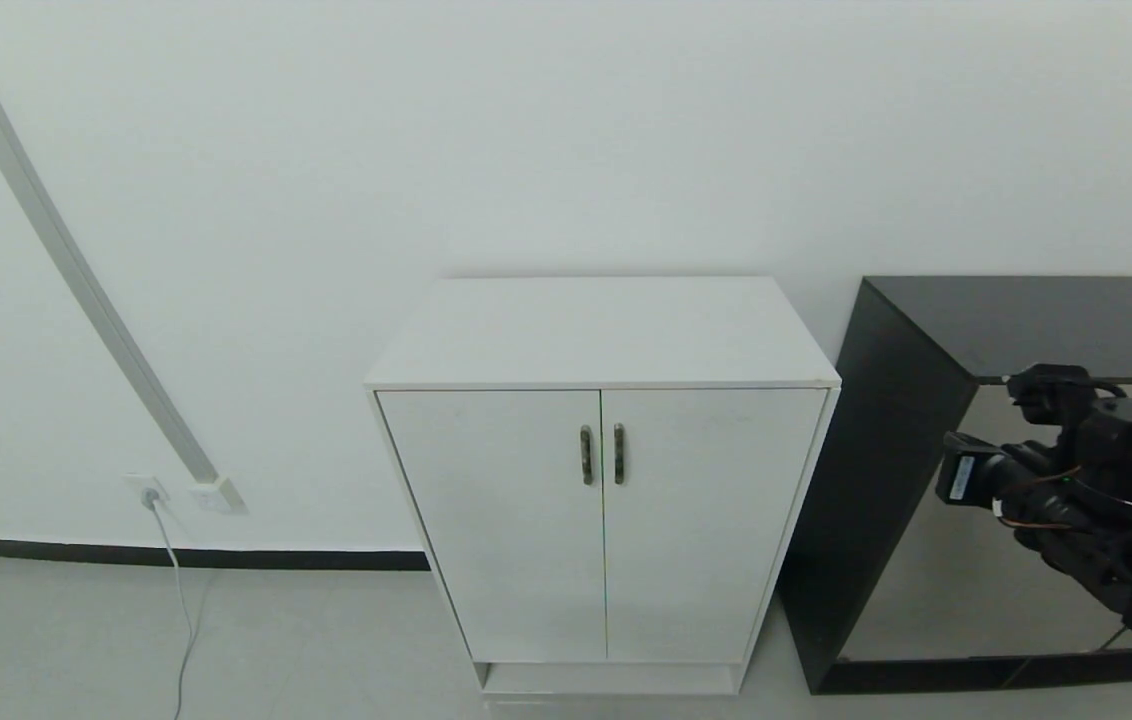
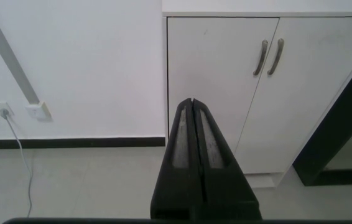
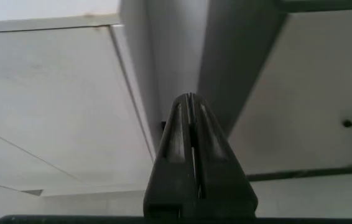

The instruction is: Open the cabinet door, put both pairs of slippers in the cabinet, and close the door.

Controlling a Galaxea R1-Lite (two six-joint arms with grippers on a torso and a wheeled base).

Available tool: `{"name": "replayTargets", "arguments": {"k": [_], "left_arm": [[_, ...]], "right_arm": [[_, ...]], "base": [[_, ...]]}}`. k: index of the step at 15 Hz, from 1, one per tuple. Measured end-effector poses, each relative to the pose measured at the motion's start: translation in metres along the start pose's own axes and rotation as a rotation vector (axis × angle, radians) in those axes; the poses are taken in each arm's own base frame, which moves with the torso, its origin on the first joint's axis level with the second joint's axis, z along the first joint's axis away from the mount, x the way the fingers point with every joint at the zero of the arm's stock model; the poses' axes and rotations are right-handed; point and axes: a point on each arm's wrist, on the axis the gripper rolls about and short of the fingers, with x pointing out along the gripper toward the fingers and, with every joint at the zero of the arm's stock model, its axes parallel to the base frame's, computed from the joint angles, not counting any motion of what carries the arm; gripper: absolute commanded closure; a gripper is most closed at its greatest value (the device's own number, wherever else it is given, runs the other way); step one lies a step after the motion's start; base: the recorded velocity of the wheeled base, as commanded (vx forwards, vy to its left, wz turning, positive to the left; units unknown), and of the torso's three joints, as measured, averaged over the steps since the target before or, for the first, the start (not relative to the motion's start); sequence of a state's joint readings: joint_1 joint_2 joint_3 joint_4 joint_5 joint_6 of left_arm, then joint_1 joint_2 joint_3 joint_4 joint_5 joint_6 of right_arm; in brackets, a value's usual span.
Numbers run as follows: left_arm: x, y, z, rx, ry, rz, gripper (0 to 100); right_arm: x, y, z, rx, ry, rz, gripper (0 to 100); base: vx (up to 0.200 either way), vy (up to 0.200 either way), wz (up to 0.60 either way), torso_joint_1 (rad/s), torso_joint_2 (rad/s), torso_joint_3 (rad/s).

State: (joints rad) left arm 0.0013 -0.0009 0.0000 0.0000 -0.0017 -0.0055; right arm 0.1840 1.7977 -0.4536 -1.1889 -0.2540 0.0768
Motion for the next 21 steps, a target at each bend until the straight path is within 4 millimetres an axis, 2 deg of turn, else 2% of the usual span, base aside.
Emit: {"name": "replayTargets", "arguments": {"k": [5, 10, 14, 21], "left_arm": [[0.000, 0.000, 0.000, 0.000, 0.000, -0.001, 100], [0.000, 0.000, 0.000, 0.000, 0.000, 0.000, 100], [0.000, 0.000, 0.000, 0.000, 0.000, 0.000, 100], [0.000, 0.000, 0.000, 0.000, 0.000, -0.001, 100]], "right_arm": [[-0.048, -0.027, 0.004, -0.002, -0.017, -0.054, 100], [-0.092, -0.040, 0.008, -0.033, -0.064, -0.064, 100], [-0.116, -0.045, 0.008, -0.053, -0.103, -0.069, 100], [-0.148, -0.051, -0.008, -0.075, -0.064, -0.073, 100]], "base": [[0.000, 0.000, 0.00, 0.000, 0.00, 0.000], [0.000, 0.000, 0.00, 0.000, 0.00, 0.000], [0.000, 0.000, 0.00, 0.000, 0.00, 0.000], [0.000, 0.000, 0.00, 0.000, 0.00, 0.000]]}}
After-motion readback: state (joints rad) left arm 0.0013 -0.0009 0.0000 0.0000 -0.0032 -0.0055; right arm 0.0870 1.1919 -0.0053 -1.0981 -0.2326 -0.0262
